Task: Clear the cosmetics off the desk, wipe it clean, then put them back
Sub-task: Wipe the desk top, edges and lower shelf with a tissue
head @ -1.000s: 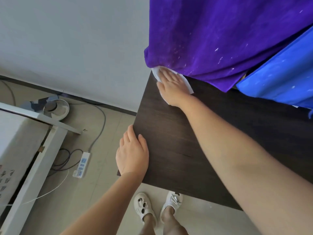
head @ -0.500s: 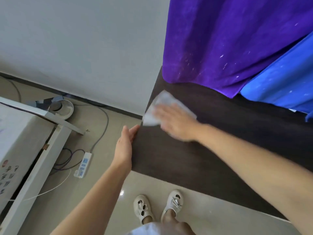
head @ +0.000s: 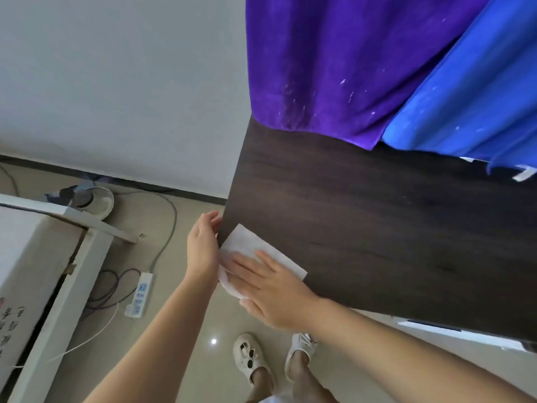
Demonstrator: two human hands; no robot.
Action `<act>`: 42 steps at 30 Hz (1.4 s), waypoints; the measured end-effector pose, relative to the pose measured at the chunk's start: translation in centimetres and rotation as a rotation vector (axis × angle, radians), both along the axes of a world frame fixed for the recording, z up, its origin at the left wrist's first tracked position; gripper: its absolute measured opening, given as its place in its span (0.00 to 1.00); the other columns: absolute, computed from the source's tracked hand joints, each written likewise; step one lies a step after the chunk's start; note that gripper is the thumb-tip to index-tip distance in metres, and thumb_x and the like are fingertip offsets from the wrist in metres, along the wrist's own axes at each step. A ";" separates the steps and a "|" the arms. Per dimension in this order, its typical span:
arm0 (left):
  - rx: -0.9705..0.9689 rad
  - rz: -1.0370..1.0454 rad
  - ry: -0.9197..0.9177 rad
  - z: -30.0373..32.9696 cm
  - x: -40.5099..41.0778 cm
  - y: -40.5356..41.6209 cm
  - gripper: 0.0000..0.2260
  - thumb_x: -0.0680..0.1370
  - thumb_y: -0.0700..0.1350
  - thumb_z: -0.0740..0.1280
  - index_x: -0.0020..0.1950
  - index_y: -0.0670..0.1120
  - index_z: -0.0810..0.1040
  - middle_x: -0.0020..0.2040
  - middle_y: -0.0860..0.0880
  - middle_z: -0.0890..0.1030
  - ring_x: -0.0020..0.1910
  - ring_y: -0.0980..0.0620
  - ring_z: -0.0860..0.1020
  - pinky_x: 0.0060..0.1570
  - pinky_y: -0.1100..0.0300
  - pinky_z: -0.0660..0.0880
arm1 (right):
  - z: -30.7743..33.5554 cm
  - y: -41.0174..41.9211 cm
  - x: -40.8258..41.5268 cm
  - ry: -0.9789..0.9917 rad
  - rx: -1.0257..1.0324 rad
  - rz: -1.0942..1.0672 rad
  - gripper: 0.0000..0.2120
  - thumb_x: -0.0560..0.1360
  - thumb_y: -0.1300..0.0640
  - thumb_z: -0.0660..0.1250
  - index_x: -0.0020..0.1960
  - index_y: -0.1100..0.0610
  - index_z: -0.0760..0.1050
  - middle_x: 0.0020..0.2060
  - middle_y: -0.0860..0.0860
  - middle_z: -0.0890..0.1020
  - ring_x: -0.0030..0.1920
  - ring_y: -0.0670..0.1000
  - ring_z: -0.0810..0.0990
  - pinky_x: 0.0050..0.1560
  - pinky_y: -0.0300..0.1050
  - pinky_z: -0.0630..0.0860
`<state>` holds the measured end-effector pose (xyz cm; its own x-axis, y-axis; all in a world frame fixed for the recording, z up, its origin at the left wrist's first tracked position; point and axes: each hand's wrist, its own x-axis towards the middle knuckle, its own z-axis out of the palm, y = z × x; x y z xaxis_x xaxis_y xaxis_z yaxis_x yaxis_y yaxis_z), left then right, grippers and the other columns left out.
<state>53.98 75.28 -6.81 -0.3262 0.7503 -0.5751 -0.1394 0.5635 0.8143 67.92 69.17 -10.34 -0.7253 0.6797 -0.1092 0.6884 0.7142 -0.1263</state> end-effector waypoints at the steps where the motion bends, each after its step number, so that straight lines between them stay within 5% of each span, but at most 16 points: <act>1: 0.062 -0.058 0.204 0.2 1.1 -0.3 0.13 0.80 0.46 0.52 0.56 0.47 0.75 0.52 0.51 0.78 0.57 0.50 0.74 0.54 0.57 0.69 | 0.1 0.2 2.3 -0.005 -0.023 -0.039 0.25 0.77 0.49 0.50 0.73 0.53 0.56 0.74 0.49 0.62 0.74 0.49 0.55 0.72 0.51 0.50; 3: 0.248 -0.215 0.553 0.2 3.5 -0.9 0.13 0.80 0.43 0.55 0.62 0.45 0.73 0.61 0.48 0.74 0.63 0.49 0.70 0.63 0.55 0.65 | 0.0 1.0 8.2 0.010 -0.031 -0.270 0.24 0.80 0.48 0.45 0.74 0.51 0.54 0.74 0.49 0.60 0.74 0.48 0.53 0.72 0.49 0.47; 6: 0.431 -0.562 0.723 -0.7 8.0 -1.5 0.13 0.79 0.42 0.57 0.61 0.43 0.74 0.66 0.46 0.71 0.67 0.47 0.66 0.71 0.50 0.55 | -0.1 3.3 19.3 -0.015 -0.012 -0.825 0.30 0.76 0.44 0.33 0.75 0.52 0.44 0.76 0.51 0.52 0.76 0.51 0.49 0.74 0.51 0.46; 10: 0.478 -0.702 0.849 -2.0 12.3 -1.8 0.15 0.77 0.45 0.56 0.58 0.43 0.77 0.65 0.45 0.73 0.68 0.46 0.66 0.71 0.52 0.47 | 1.5 6.3 24.0 -0.013 -0.041 -1.519 0.26 0.80 0.51 0.44 0.75 0.59 0.47 0.76 0.55 0.50 0.76 0.53 0.46 0.74 0.57 0.48; 12: 0.475 -0.684 0.943 -2.5 13.1 -1.8 0.16 0.77 0.46 0.54 0.57 0.43 0.77 0.65 0.45 0.73 0.68 0.46 0.66 0.71 0.51 0.49 | 2.0 7.5 19.9 -0.005 -0.036 -1.434 0.24 0.80 0.54 0.49 0.73 0.63 0.54 0.75 0.60 0.53 0.75 0.59 0.50 0.73 0.59 0.50; 14: 0.496 -0.691 1.032 -2.9 13.3 -2.0 0.19 0.76 0.48 0.51 0.57 0.43 0.76 0.65 0.44 0.74 0.68 0.46 0.67 0.70 0.48 0.52 | 2.0 8.3 14.6 0.003 -0.077 -1.031 0.22 0.80 0.55 0.51 0.72 0.63 0.58 0.74 0.63 0.55 0.74 0.61 0.52 0.72 0.58 0.51; 17: 0.492 -0.667 1.065 -3.1 13.2 -2.1 0.19 0.75 0.47 0.50 0.57 0.41 0.75 0.65 0.44 0.74 0.67 0.46 0.67 0.71 0.48 0.53 | 1.5 9.1 11.1 0.015 -0.165 -0.485 0.25 0.81 0.51 0.45 0.76 0.54 0.42 0.77 0.51 0.43 0.76 0.51 0.40 0.74 0.53 0.38; 19: 0.481 -0.650 1.080 -2.9 13.3 -2.1 0.17 0.76 0.45 0.52 0.57 0.40 0.75 0.65 0.43 0.73 0.67 0.45 0.67 0.71 0.48 0.53 | 0.6 10.9 14.9 0.022 -0.140 -0.419 0.25 0.81 0.51 0.45 0.76 0.51 0.42 0.77 0.48 0.44 0.76 0.47 0.40 0.74 0.50 0.37; 22: 0.470 -0.639 1.112 -2.7 13.8 -1.9 0.14 0.75 0.42 0.57 0.57 0.40 0.75 0.64 0.42 0.73 0.65 0.43 0.68 0.71 0.46 0.54 | 0.6 12.1 25.1 0.008 -0.010 -0.726 0.25 0.80 0.53 0.47 0.76 0.53 0.47 0.77 0.52 0.52 0.76 0.51 0.48 0.75 0.52 0.45; 25: 0.462 -0.653 1.168 -2.7 14.1 -1.9 0.14 0.75 0.43 0.57 0.57 0.40 0.74 0.63 0.42 0.73 0.64 0.41 0.68 0.70 0.45 0.55 | 1.0 8.8 37.5 -0.122 0.202 -1.091 0.25 0.75 0.54 0.48 0.71 0.57 0.59 0.65 0.59 0.69 0.67 0.59 0.64 0.69 0.55 0.61; 30: 0.453 -0.661 1.199 -2.7 14.4 -1.8 0.17 0.74 0.47 0.54 0.58 0.40 0.73 0.63 0.42 0.73 0.64 0.41 0.68 0.70 0.45 0.55 | 1.7 2.9 44.8 0.062 -0.031 -1.919 0.26 0.80 0.52 0.43 0.75 0.59 0.44 0.76 0.55 0.49 0.76 0.54 0.46 0.73 0.58 0.46; 32: 0.451 -0.664 1.197 -2.8 14.3 -1.9 0.16 0.74 0.46 0.55 0.58 0.40 0.73 0.64 0.41 0.72 0.63 0.40 0.68 0.70 0.45 0.55 | 1.6 4.0 40.6 0.091 -0.032 -1.850 0.26 0.80 0.53 0.45 0.75 0.60 0.43 0.77 0.55 0.48 0.76 0.54 0.45 0.73 0.57 0.44; 38: 0.461 -0.655 1.181 -2.6 14.4 -2.0 0.12 0.76 0.40 0.61 0.59 0.40 0.72 0.65 0.41 0.71 0.64 0.40 0.67 0.71 0.46 0.52 | 0.6 3.7 19.4 0.098 -0.123 -0.771 0.27 0.81 0.50 0.47 0.76 0.54 0.42 0.77 0.51 0.45 0.76 0.51 0.40 0.75 0.56 0.39; 40: 0.464 -0.653 1.161 -2.6 14.4 -2.0 0.12 0.76 0.38 0.62 0.60 0.40 0.72 0.65 0.42 0.71 0.65 0.41 0.66 0.72 0.47 0.52 | 1.0 2.1 17.0 0.083 -0.155 -0.470 0.26 0.81 0.50 0.47 0.76 0.52 0.44 0.77 0.49 0.45 0.76 0.49 0.40 0.74 0.53 0.35; 42: 0.464 -0.651 1.141 -2.7 14.2 -2.0 0.13 0.76 0.38 0.61 0.60 0.40 0.72 0.66 0.42 0.70 0.65 0.42 0.66 0.71 0.48 0.51 | 1.0 1.8 19.5 0.098 -0.133 -0.435 0.25 0.81 0.50 0.48 0.76 0.50 0.46 0.77 0.47 0.46 0.76 0.47 0.41 0.74 0.51 0.35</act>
